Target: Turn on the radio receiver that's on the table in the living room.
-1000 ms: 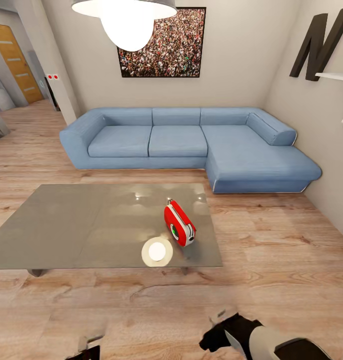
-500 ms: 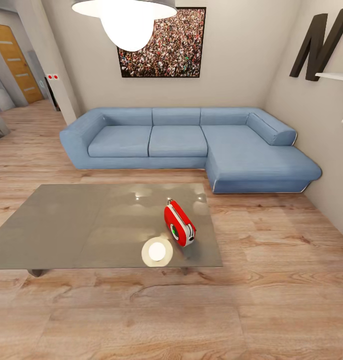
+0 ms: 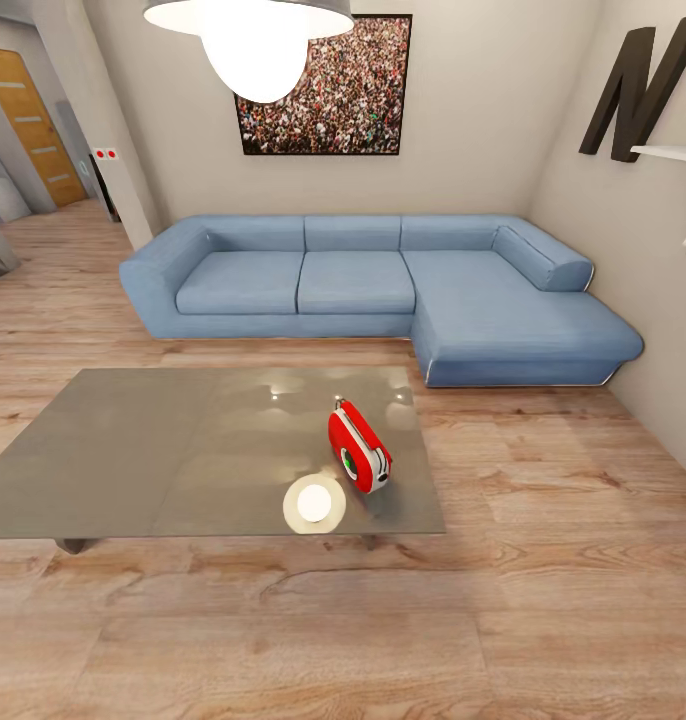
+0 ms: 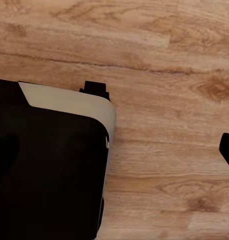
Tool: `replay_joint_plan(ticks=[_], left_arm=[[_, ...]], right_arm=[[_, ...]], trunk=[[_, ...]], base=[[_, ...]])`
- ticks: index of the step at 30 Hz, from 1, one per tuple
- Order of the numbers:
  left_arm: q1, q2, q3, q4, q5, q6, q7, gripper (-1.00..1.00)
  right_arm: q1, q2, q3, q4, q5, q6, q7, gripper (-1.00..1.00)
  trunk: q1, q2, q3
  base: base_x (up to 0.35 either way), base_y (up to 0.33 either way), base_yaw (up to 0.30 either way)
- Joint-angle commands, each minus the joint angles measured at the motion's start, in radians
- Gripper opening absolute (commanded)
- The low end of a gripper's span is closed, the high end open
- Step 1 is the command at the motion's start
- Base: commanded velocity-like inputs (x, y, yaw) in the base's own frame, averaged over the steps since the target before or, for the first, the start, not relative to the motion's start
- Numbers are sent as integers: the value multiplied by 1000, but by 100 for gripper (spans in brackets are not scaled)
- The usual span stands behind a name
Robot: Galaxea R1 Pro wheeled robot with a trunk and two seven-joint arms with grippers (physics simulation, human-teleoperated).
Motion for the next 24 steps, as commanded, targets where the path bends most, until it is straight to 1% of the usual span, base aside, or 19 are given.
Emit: replay_joint_plan(ticks=[1, 24], left_arm=[[0, -1, 0, 0, 0, 0, 0, -100], [0, -5, 0, 0, 1, -1, 0, -100]], right_arm=[[0, 0, 0, 0, 0, 0, 0, 100], [0, 0, 0, 0, 0, 0, 0, 100]], trunk=[[0, 0, 0], [0, 0, 0]], base=[[0, 0, 0], [0, 0, 0]])
